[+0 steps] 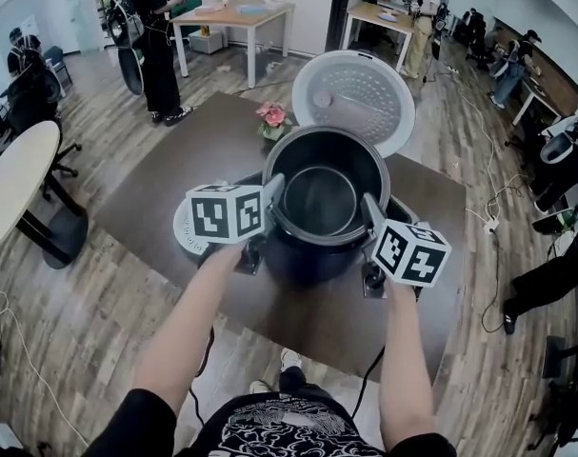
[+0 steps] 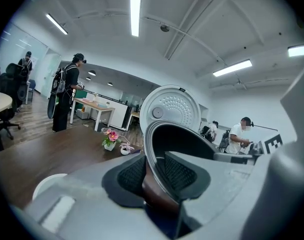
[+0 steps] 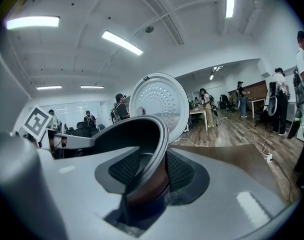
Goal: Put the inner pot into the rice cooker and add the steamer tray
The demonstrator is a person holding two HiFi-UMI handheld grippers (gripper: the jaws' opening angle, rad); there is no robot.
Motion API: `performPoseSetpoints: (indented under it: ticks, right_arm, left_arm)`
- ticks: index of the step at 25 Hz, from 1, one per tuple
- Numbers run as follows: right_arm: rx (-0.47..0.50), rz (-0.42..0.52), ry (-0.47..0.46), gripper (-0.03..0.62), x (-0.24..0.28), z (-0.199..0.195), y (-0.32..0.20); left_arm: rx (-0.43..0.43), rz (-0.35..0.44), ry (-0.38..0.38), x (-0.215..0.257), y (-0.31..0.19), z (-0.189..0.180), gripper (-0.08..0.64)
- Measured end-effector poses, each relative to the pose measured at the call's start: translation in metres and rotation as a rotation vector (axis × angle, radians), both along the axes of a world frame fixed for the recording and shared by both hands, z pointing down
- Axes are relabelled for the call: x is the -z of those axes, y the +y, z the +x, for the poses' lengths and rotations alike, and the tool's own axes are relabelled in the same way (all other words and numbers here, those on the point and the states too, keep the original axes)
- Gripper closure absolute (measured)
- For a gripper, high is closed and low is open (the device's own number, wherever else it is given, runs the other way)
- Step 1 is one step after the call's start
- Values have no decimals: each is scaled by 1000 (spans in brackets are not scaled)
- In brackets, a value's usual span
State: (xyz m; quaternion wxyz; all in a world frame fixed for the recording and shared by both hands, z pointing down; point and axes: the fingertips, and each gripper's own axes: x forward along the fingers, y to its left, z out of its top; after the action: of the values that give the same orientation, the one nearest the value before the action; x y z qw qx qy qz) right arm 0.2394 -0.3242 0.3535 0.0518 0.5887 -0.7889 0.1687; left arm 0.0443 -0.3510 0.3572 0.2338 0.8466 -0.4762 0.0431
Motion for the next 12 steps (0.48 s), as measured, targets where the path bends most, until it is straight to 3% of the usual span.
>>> performPoseSetpoints:
  ticks: [12]
  right_arm:
    - [26,-93,50,417,-39,0,-14]
  left_arm:
    - [28,-54,-98,-34,-8,-3,437]
